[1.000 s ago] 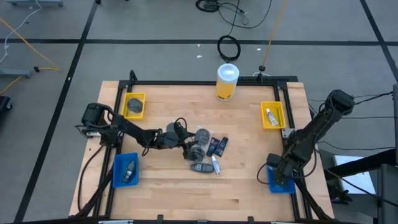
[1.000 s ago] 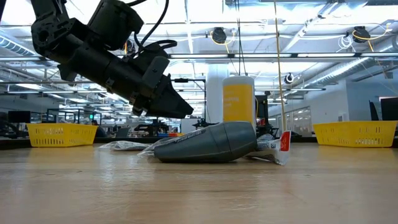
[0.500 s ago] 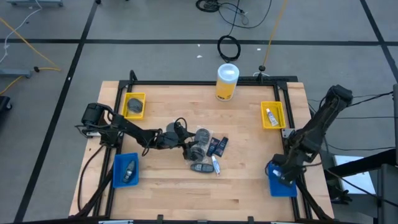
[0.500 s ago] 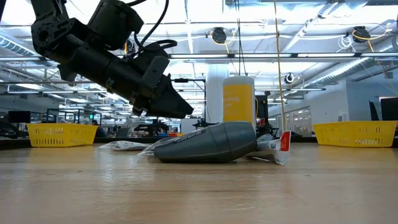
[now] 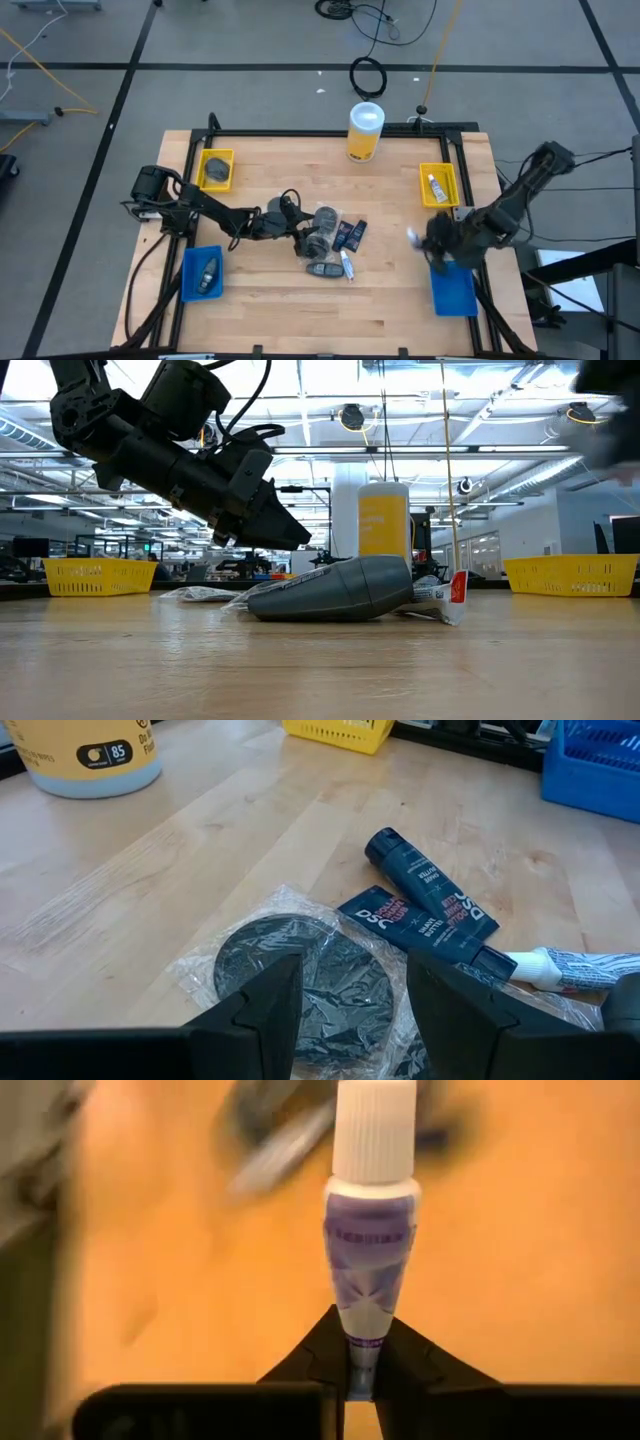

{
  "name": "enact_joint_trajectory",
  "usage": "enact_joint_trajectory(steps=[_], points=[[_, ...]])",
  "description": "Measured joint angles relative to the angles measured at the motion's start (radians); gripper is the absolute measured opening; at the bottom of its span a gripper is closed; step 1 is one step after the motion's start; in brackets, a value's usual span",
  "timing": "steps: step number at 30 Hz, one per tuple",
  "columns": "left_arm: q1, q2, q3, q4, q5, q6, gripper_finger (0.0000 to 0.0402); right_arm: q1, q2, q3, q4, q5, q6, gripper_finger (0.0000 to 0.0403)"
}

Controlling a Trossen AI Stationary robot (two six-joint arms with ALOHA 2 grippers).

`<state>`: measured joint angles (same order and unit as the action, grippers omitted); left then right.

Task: Pick & Place Travel size toiletries
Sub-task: Put the white toothpaste into the right yellow bin, then put the blue shaving cream into the right blue bin

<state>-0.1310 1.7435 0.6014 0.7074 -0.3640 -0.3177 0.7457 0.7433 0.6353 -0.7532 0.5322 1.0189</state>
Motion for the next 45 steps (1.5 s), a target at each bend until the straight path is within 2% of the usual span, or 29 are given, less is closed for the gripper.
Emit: enact_joint_trajectory(steps=[3, 5, 8, 14, 17, 21, 24, 26, 34, 39, 45], points=[[0.000, 0.000, 0.000, 0.000, 0.000, -0.002, 0.0177, -0.116, 0.000, 0.000, -0.025, 0.198, -0.068, 0.0019], [0.000, 0.000, 0.000, 0.000, 0.000, -0.002, 0.0177, -0.212, 0.005, 0.000, -0.053, 0.254, -0.089, 0.0019], [0.000, 0.000, 0.000, 0.000, 0.000, -0.001, 0.0177, -0.373, 0.023, 0.000, -0.080, 0.279, -0.113, 0.0019], [0.000, 0.000, 0.000, 0.000, 0.000, -0.001, 0.0177, -0.692, 0.084, 0.000, -0.178, 0.245, -0.148, 0.0019], [0.000, 0.000, 0.000, 0.000, 0.000, 0.000, 0.0177, -0.840, 0.127, 0.000, -0.227, 0.176, -0.143, 0.0019], [-0.001, 0.000, 0.000, 0.000, 0.000, 0.003, 0.0177, -0.983, 0.186, 0.000, -0.232, 0.018, -0.205, 0.0020], [-0.002, 0.000, 0.000, 0.000, 0.000, 0.005, 0.0177, -1.041, 0.229, -0.001, -0.225, -0.072, -0.247, 0.0031], [-0.002, 0.000, 0.000, 0.000, 0.000, 0.002, 0.0177, -1.061, 0.252, -0.013, -0.215, -0.096, -0.277, 0.0041], [-0.006, 0.000, 0.000, -0.001, 0.000, 0.003, 0.0177, -1.126, 0.285, -0.039, -0.213, -0.064, -0.277, 0.0070], [-0.006, 0.000, 0.000, -0.001, 0.000, 0.003, 0.0177, -1.133, 0.285, -0.039, -0.216, -0.053, -0.269, 0.0084], [-0.006, 0.000, 0.000, -0.001, 0.000, 0.004, 0.0177, -1.133, 0.258, -0.035, -0.188, -0.006, -0.303, 0.0120]])
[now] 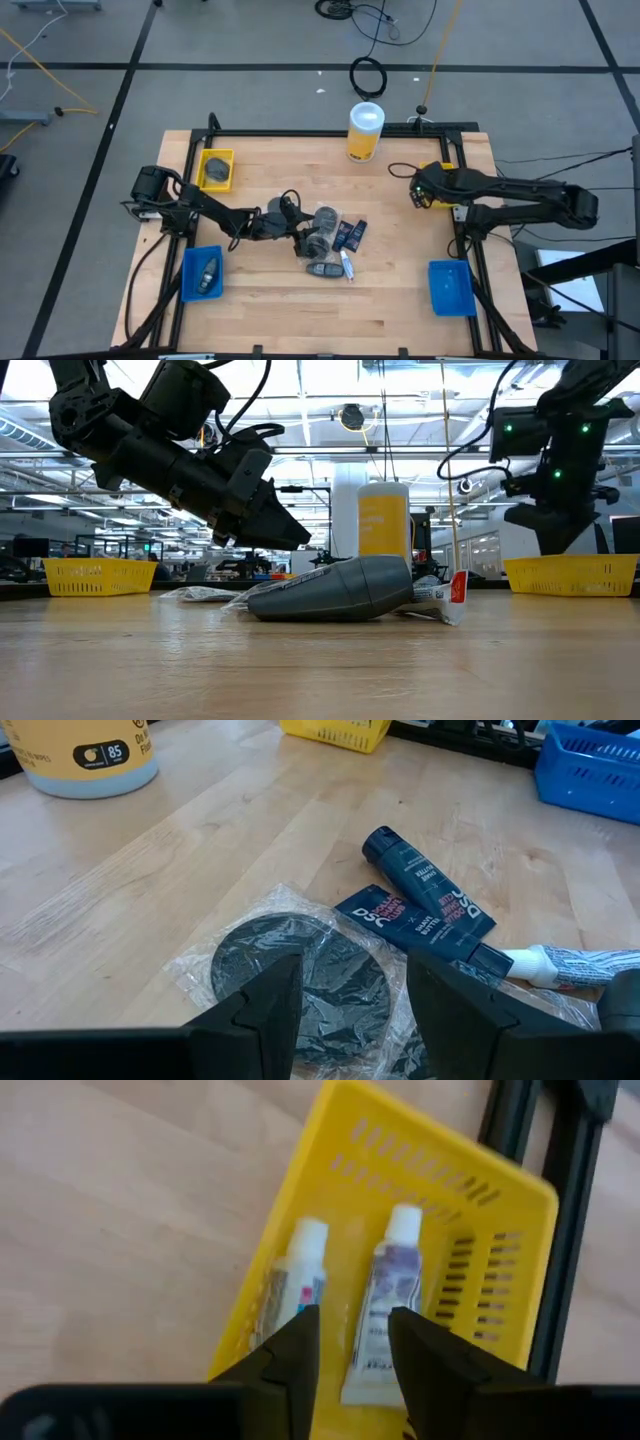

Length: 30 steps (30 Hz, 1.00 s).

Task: Pick & Place Travel size toiletries
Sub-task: Put the blue shaving cream into the right blue bin

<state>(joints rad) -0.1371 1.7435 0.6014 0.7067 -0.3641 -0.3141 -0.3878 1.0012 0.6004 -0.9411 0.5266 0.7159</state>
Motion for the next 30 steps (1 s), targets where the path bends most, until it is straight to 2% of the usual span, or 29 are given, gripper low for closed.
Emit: enact_joint_trajectory(steps=[6, 9, 11, 14, 16, 18, 20, 22, 24, 27, 30], points=[[0.000, 0.000, 0.000, 0.006, 0.000, -0.010, 0.0177, 0.044, -0.122, 0.011, 0.140, 0.007, -0.128, 0.0136], [0.003, 0.000, 0.000, 0.037, 0.000, -0.015, 0.0177, 0.098, -0.183, 0.005, 0.299, -0.009, -0.211, 0.0135], [0.003, 0.000, 0.000, 0.049, 0.000, -0.038, 0.0177, 0.147, -0.212, -0.025, 0.468, -0.041, -0.277, 0.0132], [0.002, 0.000, 0.001, 0.062, 0.046, 0.005, 0.0177, 0.220, -0.224, -0.108, 0.800, -0.162, -0.417, 0.0128], [-0.022, -0.002, 0.011, 0.066, 0.085, 0.108, 0.0177, 0.259, -0.219, -0.178, 1.039, -0.279, -0.516, 0.0128], [-0.070, -0.026, 0.028, 0.041, 0.079, 0.205, 0.0177, 0.290, -0.200, -0.258, 1.267, -0.413, -0.612, 0.0129], [-0.131, -0.065, 0.059, -0.030, -0.020, 0.285, 0.0177, 0.312, -0.175, -0.345, 1.468, -0.546, -0.712, 0.0130], [-0.191, -0.114, 0.095, -0.191, -0.204, 0.333, 0.0177, 0.328, -0.142, -0.424, 1.660, -0.666, -0.774, 0.0129], [-0.248, -0.154, 0.136, -0.370, -0.387, 0.322, 0.0177, 0.339, -0.110, -0.500, 1.819, -0.733, -0.776, 0.0130], [-0.305, -0.218, 0.176, -0.653, -0.583, 0.159, 0.0177, 0.349, -0.063, -0.555, 1.974, -0.736, -0.701, 0.0130], [-0.310, -0.281, 0.179, -0.900, -0.640, -0.116, 0.0177, 0.351, -0.037, -0.561, 1.988, -0.740, -0.639, 0.0130]])
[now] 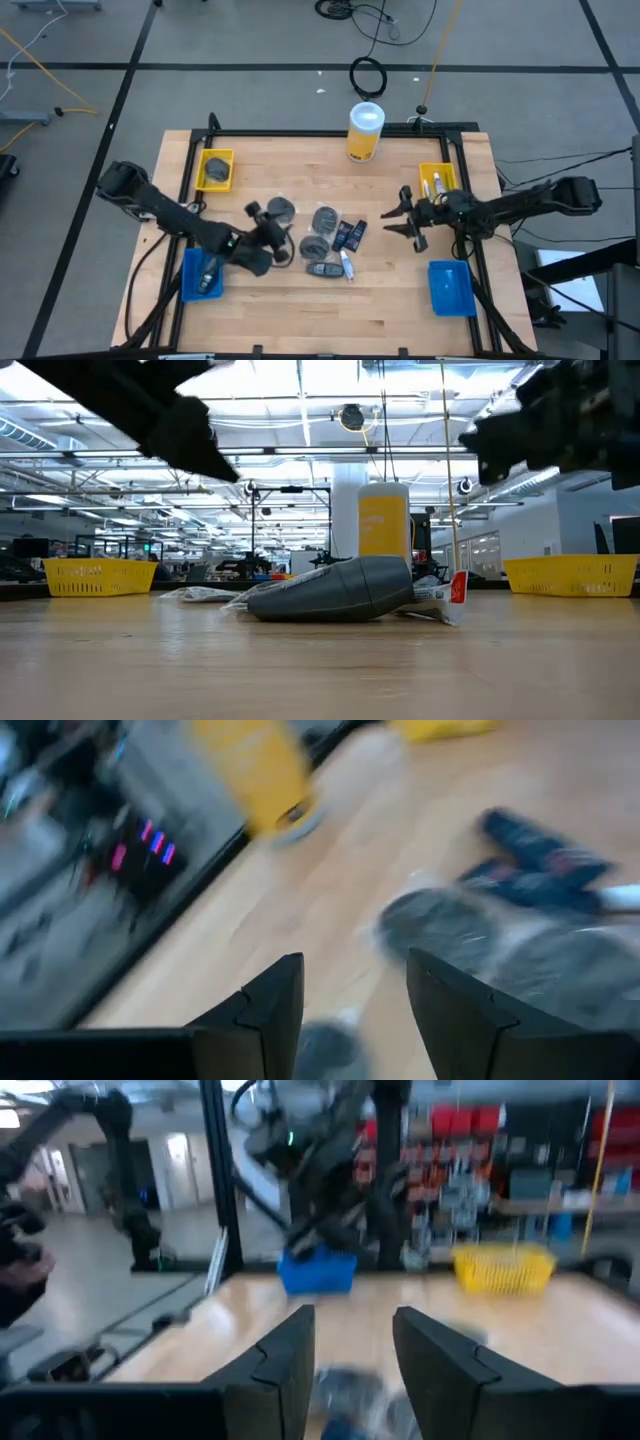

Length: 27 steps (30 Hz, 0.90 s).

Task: Pick & Place Travel size toiletries
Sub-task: Put the blue shaving cream into the right blue bin

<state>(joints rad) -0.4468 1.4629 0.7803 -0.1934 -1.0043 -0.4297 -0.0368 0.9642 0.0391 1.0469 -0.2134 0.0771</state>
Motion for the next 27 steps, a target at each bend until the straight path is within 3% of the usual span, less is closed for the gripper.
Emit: enact_joint_trajectory(steps=[5, 8, 12, 17, 27], points=[[0.065, -0.043, -0.014, -0.331, 0.018, -0.429, 0.0177, 0.000, 0.022, 0.020, -0.007, 0.002, 0.013, 0.0130], [0.116, -0.041, -0.042, -0.393, 0.043, -0.589, 0.0177, 0.000, 0.036, 0.031, -0.009, 0.002, 0.015, 0.0130], [0.199, -0.041, -0.091, -0.364, 0.134, -0.655, 0.0180, 0.000, 0.045, 0.032, -0.011, 0.003, 0.016, 0.0130], [0.276, -0.041, -0.150, -0.172, 0.270, -0.547, 0.0218, 0.000, 0.048, 0.032, -0.023, 0.005, 0.016, 0.0130], [0.319, -0.022, -0.278, 0.480, 0.532, -0.155, 0.0328, 0.000, 0.048, 0.032, -0.063, 0.016, 0.015, 0.0132]])
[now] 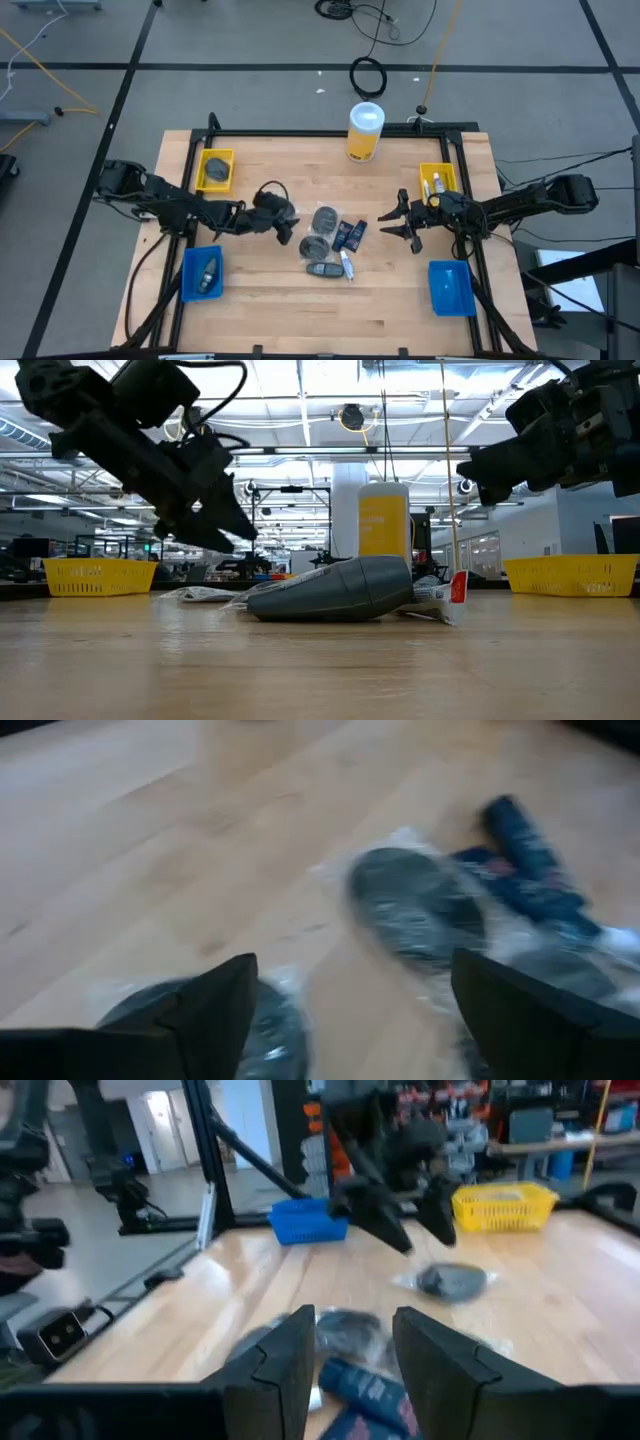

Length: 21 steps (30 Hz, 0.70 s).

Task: Pick & Place Travel size toiletries
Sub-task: Put the blue shaving cream into the right blue bin

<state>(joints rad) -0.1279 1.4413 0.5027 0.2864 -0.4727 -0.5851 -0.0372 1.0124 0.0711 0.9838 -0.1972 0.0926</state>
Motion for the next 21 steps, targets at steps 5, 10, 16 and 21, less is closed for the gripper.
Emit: enact_joint_trajectory(steps=[5, 10, 16, 21], points=[[-0.014, 0.049, -0.007, 0.111, 0.031, 0.060, 0.0346, 0.003, 0.000, 0.026, -0.130, 0.048, -0.007, 0.0151], [-0.013, 0.110, -0.005, 0.211, 0.031, 0.079, 0.0337, 0.052, 0.008, 0.114, -0.347, 0.169, -0.045, 0.0184], [-0.013, 0.170, 0.005, 0.295, 0.062, 0.119, 0.0317, 0.102, 0.113, 0.195, -0.415, 0.223, -0.054, 0.0233], [-0.013, 0.193, 0.021, 0.300, 0.064, 0.137, 0.0304, 0.105, 0.277, 0.274, -0.417, 0.223, -0.093, 0.0280]])
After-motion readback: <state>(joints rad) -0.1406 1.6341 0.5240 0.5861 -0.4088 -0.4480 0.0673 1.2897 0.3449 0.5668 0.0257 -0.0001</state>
